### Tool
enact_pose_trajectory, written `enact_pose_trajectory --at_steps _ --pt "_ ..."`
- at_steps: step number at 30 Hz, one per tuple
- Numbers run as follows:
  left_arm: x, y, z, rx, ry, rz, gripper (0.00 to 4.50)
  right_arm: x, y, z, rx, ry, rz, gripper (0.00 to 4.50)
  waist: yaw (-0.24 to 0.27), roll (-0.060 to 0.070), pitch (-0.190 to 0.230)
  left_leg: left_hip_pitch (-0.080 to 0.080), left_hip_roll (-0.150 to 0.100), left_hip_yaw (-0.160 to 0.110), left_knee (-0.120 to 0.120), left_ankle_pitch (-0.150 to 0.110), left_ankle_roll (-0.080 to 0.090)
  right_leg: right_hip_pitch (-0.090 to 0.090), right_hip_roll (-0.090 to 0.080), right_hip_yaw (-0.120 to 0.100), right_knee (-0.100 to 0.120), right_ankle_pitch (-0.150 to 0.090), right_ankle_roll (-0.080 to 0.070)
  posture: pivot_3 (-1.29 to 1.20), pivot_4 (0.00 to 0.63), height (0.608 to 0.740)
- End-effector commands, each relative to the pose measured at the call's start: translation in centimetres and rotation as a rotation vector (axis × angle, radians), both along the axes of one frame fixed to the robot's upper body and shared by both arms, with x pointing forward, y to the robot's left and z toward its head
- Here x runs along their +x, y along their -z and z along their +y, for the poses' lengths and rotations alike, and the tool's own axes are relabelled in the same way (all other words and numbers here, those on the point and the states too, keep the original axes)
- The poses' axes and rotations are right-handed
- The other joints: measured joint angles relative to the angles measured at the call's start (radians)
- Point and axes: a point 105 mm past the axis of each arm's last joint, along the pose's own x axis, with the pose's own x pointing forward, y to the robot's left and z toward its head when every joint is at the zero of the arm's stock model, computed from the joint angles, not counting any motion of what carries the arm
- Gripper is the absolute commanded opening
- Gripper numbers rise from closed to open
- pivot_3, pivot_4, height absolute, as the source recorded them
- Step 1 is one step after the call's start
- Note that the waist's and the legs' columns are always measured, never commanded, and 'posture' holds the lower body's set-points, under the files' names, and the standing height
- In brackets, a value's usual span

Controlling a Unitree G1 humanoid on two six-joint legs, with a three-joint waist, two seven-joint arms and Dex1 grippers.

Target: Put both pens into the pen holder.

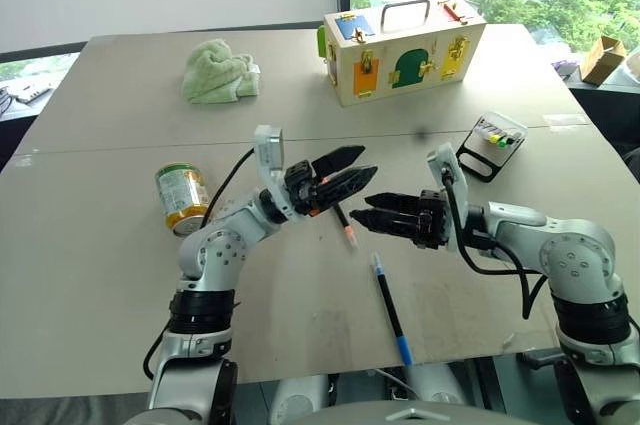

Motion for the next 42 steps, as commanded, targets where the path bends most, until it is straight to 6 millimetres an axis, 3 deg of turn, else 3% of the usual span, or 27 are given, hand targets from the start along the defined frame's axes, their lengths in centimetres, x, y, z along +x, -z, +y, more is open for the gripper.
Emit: enact_pose_trajectory --at_steps 1,2,6,10,16,20,24,28,33,38,42 --pt "0.1 -0.4 0.5 0.002 -0.027 -0.033 4.5 0.1 0.1 -0.5 -0.036 0.011 -0.025 2.91 0.0 0.0 0.0 0.0 0.0 0.0 0.0 0.0 0.0 0.0 0.0 0.0 0.0 0.0 0.0 0.0 0.15 0.74" --pt "0.1 -0.4 0.5 0.003 -0.029 -0.033 4.5 -0.1 0.3 -0.7 -0.055 -0.001 -0.027 2.91 0.0 0.0 0.0 0.0 0.0 0.0 0.0 0.0 0.0 0.0 0.0 0.0 0.0 0.0 0.0 0.0 0.15 0.74" --pt "-0.2 -0.4 0.8 0.029 -0.034 -0.047 4.5 -0.1 2.6 -2.6 -0.256 0.041 -0.038 4.46 0.003 0.0 0.0 0.0 -0.001 0.0 0.0 0.0 0.0 0.0 0.0 0.0 0.0 0.0 0.0 0.0 0.15 0.74" --pt "-1.4 0.7 2.3 0.224 -0.017 -0.13 4.5 -2.2 4.0 -3.5 -0.405 -0.029 -0.097 4.46 -0.001 0.0 0.0 0.0 -0.001 0.0 0.0 0.0 0.0 0.0 0.0 0.0 0.0 0.0 0.0 0.0 0.15 0.74" --pt "-3.6 3.4 5.4 0.558 0.04 -0.152 4.5 -3.8 2.9 -3.9 -0.312 -0.048 -0.203 4.46 0.0 0.001 0.001 0.0 0.0 -0.001 -0.001 0.0 0.0 0.0 0.0 0.0 0.0 0.0 0.0 0.0 0.15 0.74" --pt "-4.3 4.9 7.1 0.735 0.006 -0.164 4.5 -4.7 4.6 -4.6 -0.448 -0.07 -0.273 4.46 0.008 0.001 0.001 0.0 -0.001 -0.001 0.0 -0.001 0.001 0.0 -0.002 0.0 -0.001 0.0 0.0 0.0 0.15 0.74" --pt "-7.0 3.7 6.8 0.682 0.117 -0.14 4.5 -5.6 5.7 -4.4 -0.476 -0.118 -0.407 4.46 0.009 0.002 0.002 0.0 -0.001 -0.002 0.0 -0.001 0.0 0.0 -0.002 -0.001 -0.001 0.0 0.0 0.0 0.15 0.74" --pt "-8.9 4.2 6.8 0.75 0.212 -0.122 4.5 -5.3 6.4 -4.5 -0.449 -0.108 -0.404 4.46 0.005 0.002 0.002 0.001 -0.001 -0.002 0.0 0.0 0.0 0.0 -0.002 -0.001 0.0 0.0 0.0 0.0 0.15 0.74" --pt "-9.1 4.2 6.3 0.766 0.229 -0.148 4.5 -6.2 7.1 -4.9 -0.47 -0.212 -0.41 4.46 0.01 0.003 0.002 0.001 -0.001 -0.002 0.0 0.0 0.0 0.001 -0.002 -0.001 0.0 0.0 0.0 0.0 0.15 0.74" --pt "-9.6 4.1 5.9 0.751 0.234 -0.144 4.5 -5.7 7.7 -8.6 -0.579 -0.264 -0.459 4.46 0.021 0.003 0.002 0.001 -0.002 -0.002 0.001 0.0 0.0 0.001 -0.002 -0.001 0.0 0.0 0.0 0.0 0.15 0.74" --pt "-9.8 4.4 5.7 0.734 0.225 -0.13 4.5 -6.6 9.4 -8.2 -0.633 -0.37 -0.58 4.46 0.022 0.003 0.002 0.001 -0.001 -0.002 0.001 0.0 0.0 0.001 0.0 -0.001 0.0 0.0 0.0 0.0 0.15 0.74"
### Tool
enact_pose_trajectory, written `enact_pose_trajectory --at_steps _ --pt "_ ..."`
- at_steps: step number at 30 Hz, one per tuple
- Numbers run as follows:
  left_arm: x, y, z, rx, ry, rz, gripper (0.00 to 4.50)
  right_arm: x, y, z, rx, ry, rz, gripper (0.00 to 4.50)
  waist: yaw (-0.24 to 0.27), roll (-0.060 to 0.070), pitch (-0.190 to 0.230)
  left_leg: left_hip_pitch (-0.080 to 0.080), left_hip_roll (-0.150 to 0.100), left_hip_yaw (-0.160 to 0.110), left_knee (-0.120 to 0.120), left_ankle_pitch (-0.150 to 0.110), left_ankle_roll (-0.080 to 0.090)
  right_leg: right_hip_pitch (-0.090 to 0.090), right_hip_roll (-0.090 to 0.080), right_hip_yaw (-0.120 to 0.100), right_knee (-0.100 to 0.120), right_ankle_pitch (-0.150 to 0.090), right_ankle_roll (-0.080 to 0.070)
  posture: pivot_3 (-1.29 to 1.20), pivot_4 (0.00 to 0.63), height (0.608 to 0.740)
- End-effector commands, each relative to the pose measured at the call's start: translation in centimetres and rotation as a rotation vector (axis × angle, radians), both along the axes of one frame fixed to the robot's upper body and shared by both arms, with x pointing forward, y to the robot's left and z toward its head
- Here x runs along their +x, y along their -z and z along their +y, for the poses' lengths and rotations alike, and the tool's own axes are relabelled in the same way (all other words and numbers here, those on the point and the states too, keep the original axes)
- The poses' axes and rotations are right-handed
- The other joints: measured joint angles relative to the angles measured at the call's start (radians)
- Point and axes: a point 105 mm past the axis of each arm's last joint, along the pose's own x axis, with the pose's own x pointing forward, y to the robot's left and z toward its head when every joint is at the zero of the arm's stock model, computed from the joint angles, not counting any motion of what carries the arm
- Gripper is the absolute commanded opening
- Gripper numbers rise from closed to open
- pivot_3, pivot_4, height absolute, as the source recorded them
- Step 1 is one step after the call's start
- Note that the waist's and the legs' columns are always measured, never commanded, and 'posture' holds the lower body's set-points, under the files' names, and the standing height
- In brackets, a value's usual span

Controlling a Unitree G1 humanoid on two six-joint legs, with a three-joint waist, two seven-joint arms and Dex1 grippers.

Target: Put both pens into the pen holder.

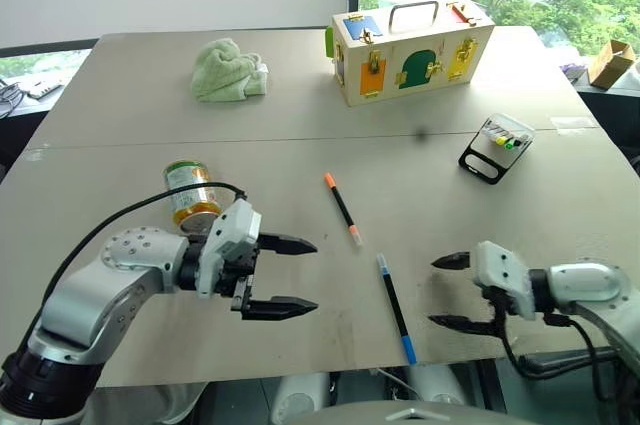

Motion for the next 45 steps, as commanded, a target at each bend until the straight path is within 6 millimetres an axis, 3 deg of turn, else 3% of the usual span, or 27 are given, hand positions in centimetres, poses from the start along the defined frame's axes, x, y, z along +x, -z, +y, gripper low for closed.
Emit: enact_pose_trajectory --at_steps 1,4,9,14,21,26,30,34,38,41,45 --pt "-0.5 -0.2 -0.5 -0.006 0.016 -0.016 4.5 -0.7 0.7 1.7 -0.008 -0.141 -0.128 4.46 -0.002 0.0 0.0 0.0 0.0 0.0 0.0 0.0 0.0 0.0 0.0 0.0 0.0 0.0 0.0 0.0 0.15 0.74" --pt "-0.6 0.3 -0.5 0.017 0.012 -0.014 4.5 -0.1 1.0 3.5 0.019 -0.195 -0.202 4.46 -0.007 0.0 0.0 0.001 0.001 0.0 0.0 0.0 -0.001 0.0 0.002 0.001 0.001 0.0 0.0 0.0 0.15 0.74" --pt "-0.9 0.5 -0.6 0.015 0.005 0.002 4.5 2.0 1.3 6.2 0.104 -0.171 -0.182 4.46 -0.009 -0.001 -0.001 0.004 0.001 0.0 0.001 0.001 -0.001 0.003 0.002 0.001 0.002 0.0 0.0 0.0 0.15 0.74" --pt "-1.0 1.3 -0.6 0.029 -0.053 0.028 4.5 4.2 -0.8 8.6 0.27 -0.053 -0.13 4.46 -0.009 0.0 0.0 0.004 0.001 0.0 0.001 0.001 -0.001 0.003 0.002 0.001 0.003 0.0 0.0 0.0 0.15 0.74" --pt "0.7 4.6 -0.8 0.04 -0.34 0.098 4.5 4.8 -1.4 5.4 0.268 0.072 -0.118 4.46 0.006 0.0 0.0 0.001 -0.001 -0.001 0.001 0.0 0.0 0.002 -0.001 0.0 0.001 0.0 0.0 0.0 0.15 0.74" --pt "3.6 5.2 -2.0 0.009 -0.597 0.097 4.5 4.8 -3.6 3.4 0.345 0.169 -0.114 4.46 0.003 0.0 0.0 0.002 0.0 -0.001 0.002 0.0 0.0 0.002 -0.001 0.0 0.003 0.0 0.0 0.0 0.15 0.74" --pt "2.4 6.0 -3.6 0.061 -0.609 0.146 4.5 4.5 -4.6 1.5 0.355 0.252 -0.123 4.46 0.001 0.0 -0.001 0.003 0.0 -0.001 0.001 0.0 0.0 0.003 -0.001 0.0 0.004 0.0 0.0 0.0 0.15 0.74" --pt "2.2 7.4 -2.5 0.231 -0.747 0.175 4.5 4.1 -4.6 -0.3 0.326 0.321 -0.134 4.46 0.002 0.0 -0.002 0.004 0.0 -0.001 0.002 0.0 0.0 0.005 -0.001 0.0 0.003 0.0 0.0 0.0 0.15 0.74" --pt "2.2 6.0 -2.1 0.244 -0.847 0.125 4.5 4.2 -4.9 -1.7 0.325 0.378 -0.134 4.46 -0.004 0.001 -0.002 0.018 0.0 -0.001 -0.001 -0.001 0.002 0.017 0.0 0.001 0.001 0.0 0.0 0.0 0.15 0.74" --pt "1.5 5.6 -2.2 0.231 -0.887 0.086 4.5 4.3 -5.0 -1.7 0.348 0.392 -0.12 4.46 -0.005 0.001 -0.002 0.018 0.0 -0.001 -0.001 -0.002 0.003 0.017 0.0 0.002 0.002 0.0 0.0 0.0 0.15 0.74" --pt "-0.2 6.9 -1.4 0.317 -0.934 0.116 4.5 4.2 -4.8 -1.4 0.349 0.364 -0.105 4.46 -0.001 0.002 -0.003 0.018 0.0 -0.001 -0.001 0.0 0.0 0.017 0.0 0.002 0.001 0.0 -0.001 0.0 0.15 0.74"
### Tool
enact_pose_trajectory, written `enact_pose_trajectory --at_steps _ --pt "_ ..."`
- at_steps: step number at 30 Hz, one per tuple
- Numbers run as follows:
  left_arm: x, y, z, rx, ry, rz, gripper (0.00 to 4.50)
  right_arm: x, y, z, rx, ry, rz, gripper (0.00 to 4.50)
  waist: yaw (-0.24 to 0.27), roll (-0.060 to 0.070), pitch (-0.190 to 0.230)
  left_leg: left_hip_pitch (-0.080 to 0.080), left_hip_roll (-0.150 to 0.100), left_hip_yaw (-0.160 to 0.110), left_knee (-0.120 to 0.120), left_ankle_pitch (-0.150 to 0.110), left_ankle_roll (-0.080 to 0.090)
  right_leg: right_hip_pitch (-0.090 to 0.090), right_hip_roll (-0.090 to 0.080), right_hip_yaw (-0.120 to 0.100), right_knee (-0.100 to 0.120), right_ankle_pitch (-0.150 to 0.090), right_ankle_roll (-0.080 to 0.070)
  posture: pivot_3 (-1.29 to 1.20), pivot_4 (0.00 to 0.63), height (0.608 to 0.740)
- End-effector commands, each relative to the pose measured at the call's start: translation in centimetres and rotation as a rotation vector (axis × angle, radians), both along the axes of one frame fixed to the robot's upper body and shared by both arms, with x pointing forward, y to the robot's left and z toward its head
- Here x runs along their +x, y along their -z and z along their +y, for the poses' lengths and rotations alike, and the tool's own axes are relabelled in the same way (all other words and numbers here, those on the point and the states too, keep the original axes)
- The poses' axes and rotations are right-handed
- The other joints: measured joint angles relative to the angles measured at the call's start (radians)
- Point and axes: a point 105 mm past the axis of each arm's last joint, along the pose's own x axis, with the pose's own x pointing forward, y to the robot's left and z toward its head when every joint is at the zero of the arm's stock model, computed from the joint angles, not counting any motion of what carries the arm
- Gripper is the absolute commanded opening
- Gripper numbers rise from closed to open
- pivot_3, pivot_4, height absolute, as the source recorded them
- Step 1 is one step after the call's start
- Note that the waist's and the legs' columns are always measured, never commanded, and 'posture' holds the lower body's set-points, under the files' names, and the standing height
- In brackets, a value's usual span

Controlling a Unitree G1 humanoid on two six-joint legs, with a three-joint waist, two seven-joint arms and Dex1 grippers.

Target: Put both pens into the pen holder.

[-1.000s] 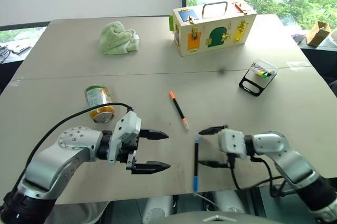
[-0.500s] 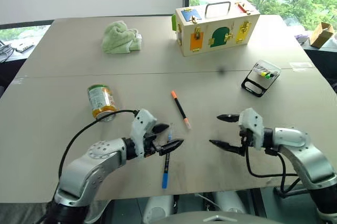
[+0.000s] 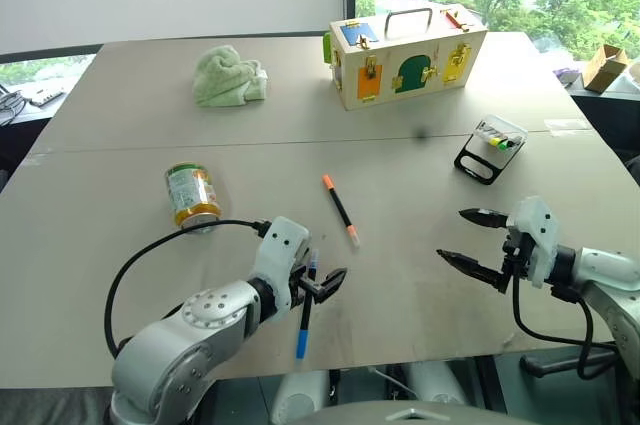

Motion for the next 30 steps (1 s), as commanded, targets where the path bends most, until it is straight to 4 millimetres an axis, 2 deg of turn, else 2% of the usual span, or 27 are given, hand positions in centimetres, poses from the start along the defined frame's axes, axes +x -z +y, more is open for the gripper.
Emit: enact_pose_trajectory --at_steps 1,4,7,10,16,17,18,19,22,25,26,30 --pt "-1.6 1.5 0.9 0.049 -0.073 0.079 4.5 -0.2 -0.9 0.5 0.018 -0.038 -0.028 4.46 0.0 0.0 0.0 0.0 0.0 0.0 0.0 0.0 0.0 0.0 0.0 0.0 0.0 0.0 0.0 0.0 0.15 0.74" --pt "-2.0 2.0 0.9 0.017 -0.123 0.107 4.5 -0.8 -1.1 0.9 0.046 -0.097 -0.014 4.46 0.001 0.001 -0.001 0.0 0.0 0.0 0.0 0.0 0.0 0.0 -0.001 0.0 -0.001 0.0 0.0 0.0 0.15 0.74" --pt "-1.8 2.2 1.0 0.05 -0.115 0.113 4.5 -3.4 -2.2 1.8 0.134 -0.283 -0.016 4.46 0.004 0.002 -0.002 0.0 0.0 0.0 0.0 -0.002 0.003 0.0 0.0 0.0 -0.001 0.0 0.0 0.0 0.15 0.74" --pt "-1.8 2.6 1.3 0.084 -0.099 0.137 4.5 -4.9 -2.0 1.7 0.121 -0.375 0.026 4.46 0.003 0.005 -0.003 0.0 0.0 0.0 -0.001 -0.002 0.004 0.0 0.0 0.0 -0.001 0.0 -0.001 0.0 0.15 0.74" --pt "-2.1 4.1 1.3 0.086 -0.088 0.248 4.5 -5.0 -2.7 1.6 0.136 -0.394 -0.023 4.46 0.002 0.009 -0.009 0.002 0.0 0.0 0.0 -0.002 0.004 0.001 -0.001 0.0 -0.001 0.0 0.0 0.0 0.15 0.74" --pt "-2.2 4.2 1.2 0.084 -0.082 0.258 3.92 -4.9 -2.7 1.6 0.135 -0.392 -0.023 4.5 0.002 0.01 -0.01 0.002 0.0 0.0 0.0 -0.002 0.004 0.002 -0.001 0.001 -0.001 0.0 -0.001 0.0 0.15 0.74" --pt "-2.4 4.4 1.3 0.086 -0.087 0.276 3.64 -4.8 -2.7 1.6 0.127 -0.383 -0.03 4.5 0.002 0.011 -0.012 0.002 0.0 0.0 0.0 -0.002 0.004 0.002 -0.001 0.001 -0.001 0.0 -0.001 0.0 0.15 0.74" --pt "-2.5 4.5 1.5 0.094 -0.089 0.291 3.1 -4.7 -2.7 1.5 0.119 -0.373 -0.037 4.5 0.002 0.012 -0.013 0.002 0.0 0.0 0.0 -0.002 0.004 0.002 -0.001 0.001 -0.001 0.0 -0.001 0.0 0.15 0.74" --pt "-2.8 5.1 2.5 0.183 -0.108 0.305 1.62 -4.5 -2.8 1.3 0.112 -0.357 -0.045 4.5 0.002 0.014 -0.014 0.002 0.0 0.001 -0.001 -0.003 0.004 0.002 -0.001 0.001 -0.002 0.0 -0.001 0.0 0.15 0.74" --pt "-2.7 5.5 3.1 0.24 -0.129 0.311 0.52 -4.5 -2.7 1.3 0.091 -0.36 -0.049 4.5 0.002 0.017 -0.018 0.002 0.0 0.001 -0.002 -0.003 0.004 0.002 -0.001 0.002 -0.003 -0.001 -0.001 0.0 0.15 0.74" --pt "-2.6 5.6 3.2 0.25 -0.133 0.31 0.02 -4.4 -2.7 1.3 0.09 -0.361 -0.051 4.5 0.002 0.018 -0.018 0.002 0.0 0.001 -0.003 -0.003 0.004 0.002 0.0 0.002 -0.003 -0.001 -0.001 0.0 0.15 0.74" --pt "-1.9 5.3 3.6 0.239 -0.169 0.281 0.02 -4.1 -3.1 1.5 0.092 -0.359 -0.061 4.5 0.002 0.019 -0.019 0.003 0.0 0.001 -0.003 -0.003 0.004 0.002 -0.001 0.003 -0.003 -0.001 -0.001 0.0 0.15 0.74"
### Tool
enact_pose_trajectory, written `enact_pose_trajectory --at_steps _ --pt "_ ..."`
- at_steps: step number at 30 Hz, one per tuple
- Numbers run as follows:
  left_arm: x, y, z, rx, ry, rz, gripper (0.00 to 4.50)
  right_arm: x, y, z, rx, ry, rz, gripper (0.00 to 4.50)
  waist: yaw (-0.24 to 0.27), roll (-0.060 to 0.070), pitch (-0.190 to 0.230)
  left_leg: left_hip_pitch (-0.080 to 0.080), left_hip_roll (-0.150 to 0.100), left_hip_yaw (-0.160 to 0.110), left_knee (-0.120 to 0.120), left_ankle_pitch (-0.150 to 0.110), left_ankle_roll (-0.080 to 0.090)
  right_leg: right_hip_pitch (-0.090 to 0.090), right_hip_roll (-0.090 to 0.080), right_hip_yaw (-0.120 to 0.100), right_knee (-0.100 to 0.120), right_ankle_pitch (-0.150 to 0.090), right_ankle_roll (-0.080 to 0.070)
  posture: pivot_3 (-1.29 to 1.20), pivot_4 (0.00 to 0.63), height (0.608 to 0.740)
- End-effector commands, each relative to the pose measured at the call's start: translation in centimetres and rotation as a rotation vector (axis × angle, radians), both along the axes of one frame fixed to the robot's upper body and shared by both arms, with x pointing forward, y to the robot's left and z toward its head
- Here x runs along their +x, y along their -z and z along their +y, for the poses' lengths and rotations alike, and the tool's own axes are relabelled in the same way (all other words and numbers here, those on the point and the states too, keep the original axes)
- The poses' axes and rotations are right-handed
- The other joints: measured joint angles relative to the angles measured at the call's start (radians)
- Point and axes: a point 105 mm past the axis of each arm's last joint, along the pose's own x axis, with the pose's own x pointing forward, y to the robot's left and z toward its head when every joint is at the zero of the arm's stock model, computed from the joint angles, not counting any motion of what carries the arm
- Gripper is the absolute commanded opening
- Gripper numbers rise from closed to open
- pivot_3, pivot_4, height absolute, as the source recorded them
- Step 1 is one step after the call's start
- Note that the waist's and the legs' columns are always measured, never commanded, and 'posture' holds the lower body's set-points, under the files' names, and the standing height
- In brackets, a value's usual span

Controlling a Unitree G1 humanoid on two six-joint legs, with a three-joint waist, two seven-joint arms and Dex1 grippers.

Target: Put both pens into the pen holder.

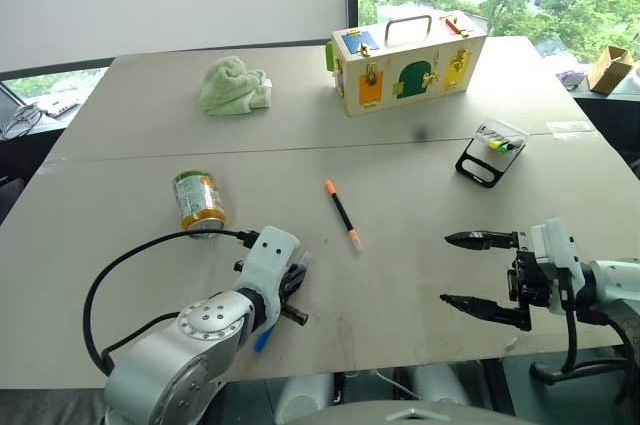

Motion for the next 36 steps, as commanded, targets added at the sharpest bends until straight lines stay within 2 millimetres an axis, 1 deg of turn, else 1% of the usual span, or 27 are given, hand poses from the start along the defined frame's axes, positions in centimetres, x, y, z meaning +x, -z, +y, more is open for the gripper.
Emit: enact_pose_trajectory --at_steps 1,4,6,7,8,9,11,13,14,17,18,20,22,25,28,32,35,36 --pt "-1.4 3.8 1.7 0.042 -0.08 0.206 0.02 0.2 -1.0 0.0 -0.003 -0.001 -0.048 4.5 0.0 0.0 0.0 0.0 0.0 0.0 0.0 0.0 0.0 0.0 0.0 0.0 0.0 0.0 0.0 0.0 0.15 0.74" --pt "1.5 1.0 0.5 -0.114 -0.079 0.015 0.02 0.5 -1.2 0.5 0.008 0.004 -0.05 4.5 0.003 0.0 0.0 0.001 0.0 0.0 -0.001 0.0 0.0 0.0 0.0 0.0 0.0 0.0 0.0 0.0 0.15 0.74" --pt "3.7 -1.2 0.2 -0.152 -0.057 -0.147 0.02 0.7 -1.8 1.2 0.065 0.01 -0.033 4.5 0.007 0.0 0.001 0.001 0.0 0.0 -0.001 0.0 0.0 0.0 -0.001 0.0 0.001 0.0 0.0 0.0 0.15 0.74" --pt "4.3 -2.1 -0.3 -0.189 -0.03 -0.194 0.02 0.8 -2.1 1.5 0.093 0.01 -0.027 4.5 0.011 -0.001 0.003 0.001 0.0 0.0 -0.001 0.0 0.0 0.0 -0.001 0.0 0.001 0.0 -0.001 0.0 0.15 0.74" --pt "4.7 -3.2 -1.0 -0.26 0.007 -0.24 0.02 0.9 -2.3 1.8 0.106 0.007 -0.017 4.5 0.012 -0.003 0.005 0.001 0.0 0.0 0.0 0.002 -0.002 -0.001 -0.001 -0.001 0.002 -0.001 -0.003 0.0 0.15 0.74" --pt "5.0 -4.7 -2.1 -0.357 0.064 -0.291 0.02 1.0 -2.4 2.1 0.108 0.005 0.005 4.5 0.012 -0.007 0.008 -0.001 0.0 -0.001 0.0 0.002 -0.003 -0.002 -0.001 -0.001 0.002 0.0 -0.005 0.0 0.15 0.74" --pt "4.9 -8.0 -4.1 -0.541 0.217 -0.389 0.02 1.7 -1.9 2.7 0.054 0.033 0.07 4.5 0.01 -0.012 0.012 -0.003 0.001 -0.001 0.002 0.002 -0.003 -0.003 -0.001 -0.002 0.002 0.0 -0.005 0.0 0.15 0.74" --pt "5.0 -10.3 -5.1 -0.715 0.323 -0.438 0.02 2.5 -1.3 3.5 -0.036 0.051 0.12 4.5 0.006 -0.015 0.014 -0.007 0.001 -0.001 0.004 0.002 -0.002 -0.005 -0.003 -0.002 0.001 0.001 -0.004 0.0 0.15 0.74" --pt "5.1 -11.0 -5.4 -0.793 0.36 -0.442 0.02 2.8 -1.5 4.0 -0.052 0.043 0.138 4.5 0.006 -0.015 0.014 -0.007 0.0 -0.001 0.004 0.003 -0.004 -0.004 -0.003 -0.002 -0.001 0.002 -0.002 0.0 0.15 0.74" --pt "5.7 -13.0 -5.7 -0.979 0.483 -0.463 0.02 3.8 -3.7 6.1 0.065 0.013 0.243 4.5 0.001 -0.017 0.016 -0.008 0.0 -0.001 0.003 0.003 -0.004 -0.005 -0.002 -0.003 -0.001 0.002 -0.001 0.0 0.15 0.74" --pt "5.8 -13.6 -5.8 -1.03 0.521 -0.467 0.02 4.2 -4.3 6.7 0.079 0.006 0.265 4.5 0.0 -0.017 0.017 -0.008 0.0 -0.001 0.002 0.003 -0.004 -0.005 -0.001 -0.004 -0.002 0.002 -0.001 0.0 0.15 0.74" --pt "5.9 -14.6 -5.9 -1.128 0.611 -0.454 0.02 5.0 -5.3 7.8 0.099 -0.002 0.303 4.5 -0.001 -0.018 0.019 -0.009 0.0 -0.001 0.001 0.003 -0.004 -0.006 0.0 -0.003 -0.002 0.002 -0.001 0.0 0.15 0.74" --pt "6.2 -15.2 -5.9 -1.228 0.683 -0.411 0.02 5.5 -5.9 8.6 0.102 -0.014 0.347 4.5 0.001 -0.018 0.019 -0.013 0.0 -0.002 0.001 0.003 -0.005 -0.01 0.001 -0.004 -0.003 0.002 -0.001 0.0 0.15 0.74" --pt "6.7 -15.8 -6.2 -1.32 0.733 -0.373 0.02 5.0 -6.1 9.4 0.052 -0.068 0.392 4.5 0.002 -0.019 0.019 -0.025 -0.001 -0.002 0.005 0.003 -0.004 -0.02 0.0 -0.005 0.0 0.002 0.001 0.0 0.15 0.74" --pt "6.8 -15.9 -6.8 -1.329 0.772 -0.363 0.02 5.2 -6.5 10.1 0.045 -0.063 0.446 4.5 -0.001 -0.02 0.02 -0.024 -0.002 -0.002 0.005 0.003 -0.004 -0.019 -0.001 -0.005 0.0 0.002 0.001 0.0 0.15 0.74" --pt "6.4 -15.3 -7.3 -1.312 0.826 -0.328 0.02 5.8 -7.8 10.9 0.113 -0.068 0.534 4.5 -0.006 -0.02 0.02 -0.023 -0.001 -0.002 0.005 0.003 -0.004 -0.019 0.0 -0.004 0.002 0.002 0.001 0.0 0.15 0.74" --pt "6.2 -15.0 -7.4 -1.294 0.866 -0.31 0.0 6.5 -8.6 11.2 0.165 -0.052 0.576 3.73 -0.007 -0.019 0.02 -0.023 -0.001 -0.002 0.005 0.003 -0.004 -0.019 0.0 -0.004 0.002 0.002 0.001 0.0 0.15 0.74" --pt "6.1 -14.9 -7.4 -1.285 0.877 -0.308 0.0 6.7 -8.7 11.3 0.178 -0.043 0.587 3.23 -0.008 -0.019 0.02 -0.023 -0.001 -0.002 0.005 0.003 -0.004 -0.019 0.0 -0.004 0.002 0.002 0.001 0.0 0.15 0.74"
